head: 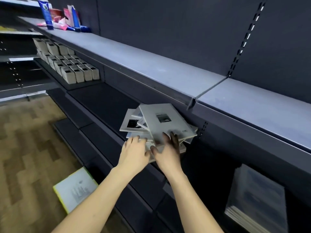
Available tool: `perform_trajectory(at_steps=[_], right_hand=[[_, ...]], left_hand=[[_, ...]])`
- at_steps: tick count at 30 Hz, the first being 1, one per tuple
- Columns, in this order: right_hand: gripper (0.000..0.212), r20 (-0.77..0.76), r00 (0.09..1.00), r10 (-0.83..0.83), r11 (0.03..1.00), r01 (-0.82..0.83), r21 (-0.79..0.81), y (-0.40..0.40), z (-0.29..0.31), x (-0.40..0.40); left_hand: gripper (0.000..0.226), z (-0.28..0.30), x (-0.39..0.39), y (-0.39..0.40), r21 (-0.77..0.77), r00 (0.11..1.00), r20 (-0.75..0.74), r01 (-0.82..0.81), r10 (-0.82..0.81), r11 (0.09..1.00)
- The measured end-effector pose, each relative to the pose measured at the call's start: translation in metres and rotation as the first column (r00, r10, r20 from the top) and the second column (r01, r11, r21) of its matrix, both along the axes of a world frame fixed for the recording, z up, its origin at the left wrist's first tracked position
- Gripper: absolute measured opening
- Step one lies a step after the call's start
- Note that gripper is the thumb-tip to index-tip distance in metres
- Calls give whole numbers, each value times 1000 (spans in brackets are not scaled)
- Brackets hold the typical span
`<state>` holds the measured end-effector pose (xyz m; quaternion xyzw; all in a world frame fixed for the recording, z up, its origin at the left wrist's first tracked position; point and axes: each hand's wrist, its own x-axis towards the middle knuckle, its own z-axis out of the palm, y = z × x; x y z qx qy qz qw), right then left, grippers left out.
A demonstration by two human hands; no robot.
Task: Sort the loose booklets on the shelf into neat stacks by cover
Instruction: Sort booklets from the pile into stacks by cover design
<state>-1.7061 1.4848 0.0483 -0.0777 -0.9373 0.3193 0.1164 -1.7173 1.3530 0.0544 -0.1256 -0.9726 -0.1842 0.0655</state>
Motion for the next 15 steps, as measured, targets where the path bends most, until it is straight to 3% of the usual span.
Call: perform_trajectory(at_steps=[7, 12, 15], right_hand=[[97, 30, 995, -92, 958, 80, 275, -13, -27, -46], [73, -11, 979, -201, 928, 194, 318, -22, -36, -47], [65, -110, 958, -266, 902, 287, 321, -31, -33, -47]], left_hand=[[49, -10, -38, -16, 42, 999, 6, 42, -42, 998], [49, -14, -66, -30, 61, 993, 17, 120, -121, 991], [49, -15, -79, -37, 98, 983, 29, 178, -181, 979]])
